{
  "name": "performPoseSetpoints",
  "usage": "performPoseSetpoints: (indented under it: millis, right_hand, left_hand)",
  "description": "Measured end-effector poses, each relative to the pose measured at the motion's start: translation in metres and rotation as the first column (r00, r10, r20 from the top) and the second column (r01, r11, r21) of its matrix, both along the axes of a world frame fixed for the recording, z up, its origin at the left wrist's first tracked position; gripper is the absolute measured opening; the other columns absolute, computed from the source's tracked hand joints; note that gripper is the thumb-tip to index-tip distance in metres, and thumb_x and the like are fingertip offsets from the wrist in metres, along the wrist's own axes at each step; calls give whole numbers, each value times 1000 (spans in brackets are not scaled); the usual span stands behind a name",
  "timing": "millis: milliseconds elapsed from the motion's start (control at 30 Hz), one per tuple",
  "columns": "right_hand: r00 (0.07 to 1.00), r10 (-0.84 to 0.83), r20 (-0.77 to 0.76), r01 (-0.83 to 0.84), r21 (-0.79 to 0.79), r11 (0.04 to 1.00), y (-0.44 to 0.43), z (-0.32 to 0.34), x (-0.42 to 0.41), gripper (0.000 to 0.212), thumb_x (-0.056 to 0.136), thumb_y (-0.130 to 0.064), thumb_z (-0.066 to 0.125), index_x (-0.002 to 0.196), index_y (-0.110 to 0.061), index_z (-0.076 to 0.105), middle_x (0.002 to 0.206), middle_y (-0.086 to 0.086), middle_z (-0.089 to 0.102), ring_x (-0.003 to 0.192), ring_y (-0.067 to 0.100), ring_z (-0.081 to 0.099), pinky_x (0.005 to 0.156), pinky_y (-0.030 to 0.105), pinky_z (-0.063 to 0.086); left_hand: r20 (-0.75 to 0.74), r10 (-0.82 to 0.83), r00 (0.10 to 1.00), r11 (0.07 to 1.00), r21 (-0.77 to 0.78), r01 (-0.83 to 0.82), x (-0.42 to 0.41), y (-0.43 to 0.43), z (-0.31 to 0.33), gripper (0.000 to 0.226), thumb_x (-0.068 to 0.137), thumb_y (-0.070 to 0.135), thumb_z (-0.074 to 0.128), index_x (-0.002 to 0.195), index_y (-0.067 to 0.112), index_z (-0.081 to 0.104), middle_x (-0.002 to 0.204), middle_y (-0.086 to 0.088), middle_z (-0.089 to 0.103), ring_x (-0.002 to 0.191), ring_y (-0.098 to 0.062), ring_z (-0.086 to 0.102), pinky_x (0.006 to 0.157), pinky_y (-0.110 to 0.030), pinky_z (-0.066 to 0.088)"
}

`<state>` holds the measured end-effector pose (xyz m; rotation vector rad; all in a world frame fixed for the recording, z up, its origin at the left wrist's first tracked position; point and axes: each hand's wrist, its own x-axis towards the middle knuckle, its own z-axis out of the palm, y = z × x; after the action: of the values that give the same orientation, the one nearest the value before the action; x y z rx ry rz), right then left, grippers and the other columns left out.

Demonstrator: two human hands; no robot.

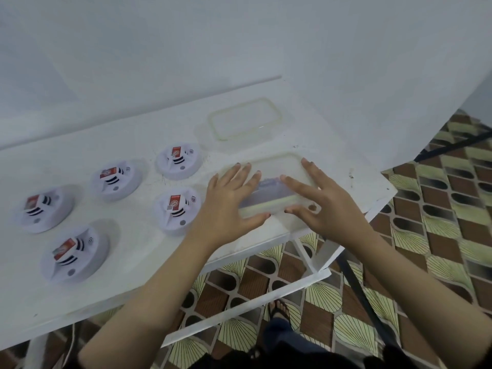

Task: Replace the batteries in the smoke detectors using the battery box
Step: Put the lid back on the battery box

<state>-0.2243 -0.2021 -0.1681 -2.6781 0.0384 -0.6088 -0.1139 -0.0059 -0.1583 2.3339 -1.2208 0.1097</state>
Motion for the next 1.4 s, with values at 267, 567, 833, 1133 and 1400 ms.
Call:
performPoseSetpoints:
  millis: [267, 567, 833, 1133, 1400]
  right_hand:
    - [1000, -26, 12, 27, -56, 998, 4, -4, -1, 51, 88, -50, 46, 132, -26, 54, 142, 19, 45, 133, 38, 39, 95, 46, 45]
    - [997, -64, 38, 67, -93, 993, 12, -3, -4, 48, 84, -37, 60, 128, -19, 58, 135, 22, 51, 125, 43, 47, 94, 52, 44]
    - [983, 17, -180, -27, -55, 998, 3, 20, -3, 79, 78, -56, 62, 145, -34, 28, 157, 13, 10, 146, 29, 4, 115, 38, 0]
    - [995, -8, -103, 3, -46, 999, 7, 5, 9, 61, 83, -37, 67, 138, -26, 45, 148, 20, 34, 140, 40, 22, 111, 48, 24]
    - [998, 13, -66, -20, -104, 994, 1, 22, -3, 60, 81, -62, 45, 133, -33, 51, 137, 10, 47, 132, 28, 34, 112, 44, 23]
  left_hand:
    - [107, -38, 994, 999, -14, 40, 0, 0, -5, 71, 80, 55, 50, 135, 11, 54, 144, -15, 48, 135, -35, 41, 105, -62, 25]
    - [117, -81, 990, 995, 63, 74, 2, 0, -1, 70, 80, 52, 51, 130, 4, 58, 138, -19, 54, 127, -39, 49, 94, -70, 37]
    - [2, -93, 996, 996, 2, 93, 4, 1, 5, 84, 71, 61, 49, 138, 10, 51, 149, -11, 42, 140, -30, 32, 109, -65, 22]
    - [66, -96, 993, 995, 10, 95, 6, -1, -3, 69, 76, 48, 52, 128, 3, 59, 137, -20, 54, 125, -40, 48, 94, -72, 34]
    - [-164, -149, 975, 982, 87, 165, 25, 3, 25, 66, 86, 12, 68, 145, 20, 39, 158, 2, 25, 149, -16, 11, 117, -53, -6]
